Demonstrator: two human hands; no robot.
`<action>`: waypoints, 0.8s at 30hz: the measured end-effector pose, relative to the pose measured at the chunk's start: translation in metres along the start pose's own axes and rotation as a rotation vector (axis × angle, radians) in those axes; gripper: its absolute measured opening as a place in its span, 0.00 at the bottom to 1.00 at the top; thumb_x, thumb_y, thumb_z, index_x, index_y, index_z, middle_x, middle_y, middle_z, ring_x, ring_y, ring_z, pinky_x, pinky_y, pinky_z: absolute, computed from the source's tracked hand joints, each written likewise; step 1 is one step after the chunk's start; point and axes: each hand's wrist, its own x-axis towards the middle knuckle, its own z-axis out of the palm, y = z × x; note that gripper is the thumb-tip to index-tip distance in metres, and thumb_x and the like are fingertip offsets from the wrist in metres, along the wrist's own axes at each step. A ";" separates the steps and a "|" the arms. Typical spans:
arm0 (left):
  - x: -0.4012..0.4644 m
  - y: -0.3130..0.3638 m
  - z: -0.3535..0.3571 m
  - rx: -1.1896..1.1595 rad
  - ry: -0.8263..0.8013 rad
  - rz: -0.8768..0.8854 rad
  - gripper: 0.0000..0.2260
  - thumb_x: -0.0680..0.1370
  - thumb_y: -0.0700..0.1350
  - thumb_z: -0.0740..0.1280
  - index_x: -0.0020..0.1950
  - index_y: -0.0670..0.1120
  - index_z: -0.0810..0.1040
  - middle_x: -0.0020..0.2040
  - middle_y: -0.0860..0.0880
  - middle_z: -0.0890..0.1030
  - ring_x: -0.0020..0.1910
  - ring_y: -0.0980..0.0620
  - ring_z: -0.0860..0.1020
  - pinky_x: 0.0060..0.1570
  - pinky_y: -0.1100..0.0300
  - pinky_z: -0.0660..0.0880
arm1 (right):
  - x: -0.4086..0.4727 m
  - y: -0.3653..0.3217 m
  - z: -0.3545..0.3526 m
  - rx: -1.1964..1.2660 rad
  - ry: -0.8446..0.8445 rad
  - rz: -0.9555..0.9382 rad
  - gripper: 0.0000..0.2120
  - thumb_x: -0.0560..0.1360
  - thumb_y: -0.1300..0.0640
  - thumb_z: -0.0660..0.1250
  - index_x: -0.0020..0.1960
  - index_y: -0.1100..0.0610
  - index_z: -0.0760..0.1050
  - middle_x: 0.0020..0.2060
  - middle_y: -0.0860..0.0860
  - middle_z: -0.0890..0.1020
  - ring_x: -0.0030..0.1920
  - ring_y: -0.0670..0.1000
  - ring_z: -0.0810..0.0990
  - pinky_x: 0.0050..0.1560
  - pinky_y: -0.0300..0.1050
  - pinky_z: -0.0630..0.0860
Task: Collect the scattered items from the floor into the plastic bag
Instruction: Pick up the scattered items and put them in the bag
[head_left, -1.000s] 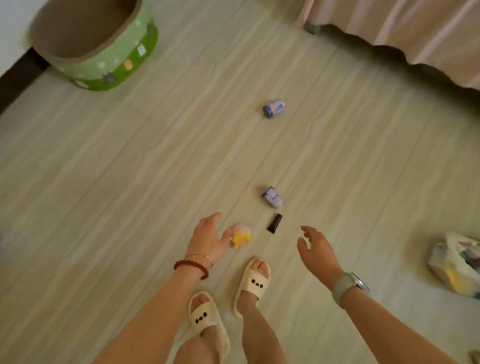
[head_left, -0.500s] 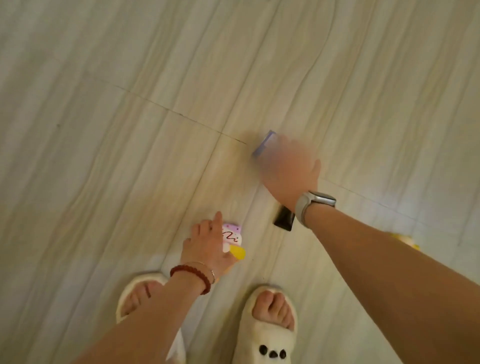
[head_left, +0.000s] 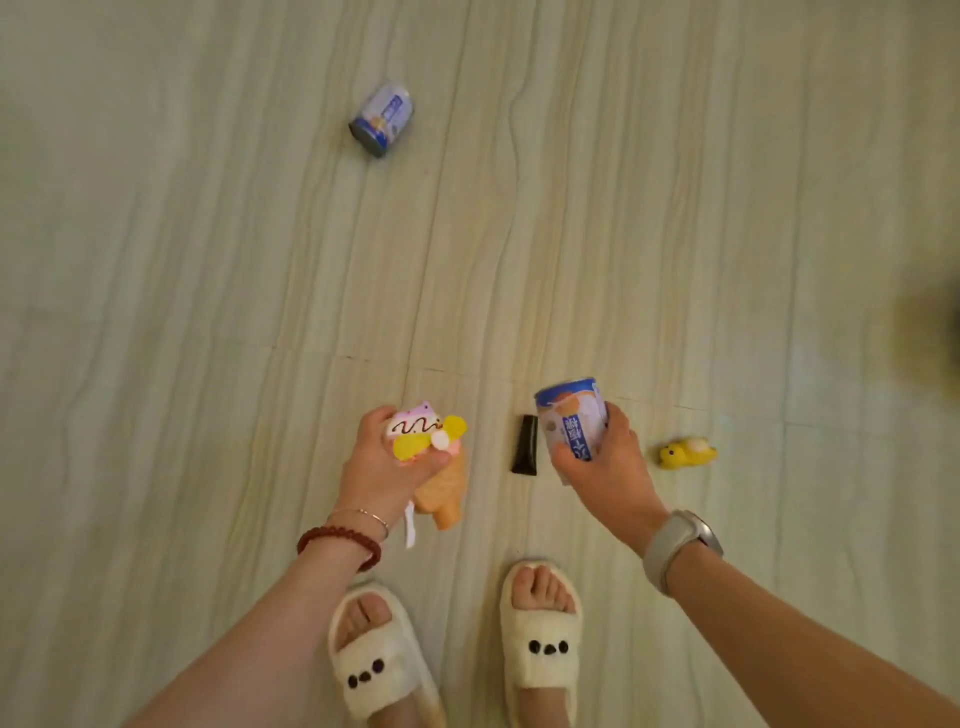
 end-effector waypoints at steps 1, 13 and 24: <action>-0.016 0.027 -0.004 -0.018 0.000 0.015 0.33 0.57 0.49 0.78 0.56 0.51 0.64 0.48 0.47 0.78 0.45 0.49 0.77 0.44 0.58 0.72 | -0.019 -0.009 -0.021 0.041 0.031 0.021 0.25 0.61 0.41 0.66 0.54 0.52 0.68 0.45 0.57 0.79 0.46 0.59 0.78 0.46 0.57 0.78; -0.240 0.295 0.070 -0.014 -0.277 0.319 0.17 0.69 0.37 0.72 0.54 0.48 0.73 0.48 0.49 0.78 0.40 0.61 0.77 0.36 0.75 0.74 | -0.211 -0.099 -0.292 0.569 0.352 0.040 0.10 0.71 0.60 0.68 0.46 0.50 0.68 0.36 0.49 0.75 0.34 0.47 0.73 0.30 0.27 0.69; -0.325 0.380 0.258 0.063 -0.434 0.321 0.18 0.71 0.36 0.70 0.60 0.39 0.73 0.50 0.46 0.79 0.41 0.59 0.79 0.35 0.75 0.74 | -0.262 -0.024 -0.477 0.690 0.592 0.265 0.12 0.72 0.54 0.68 0.52 0.53 0.69 0.37 0.45 0.76 0.35 0.45 0.74 0.34 0.35 0.72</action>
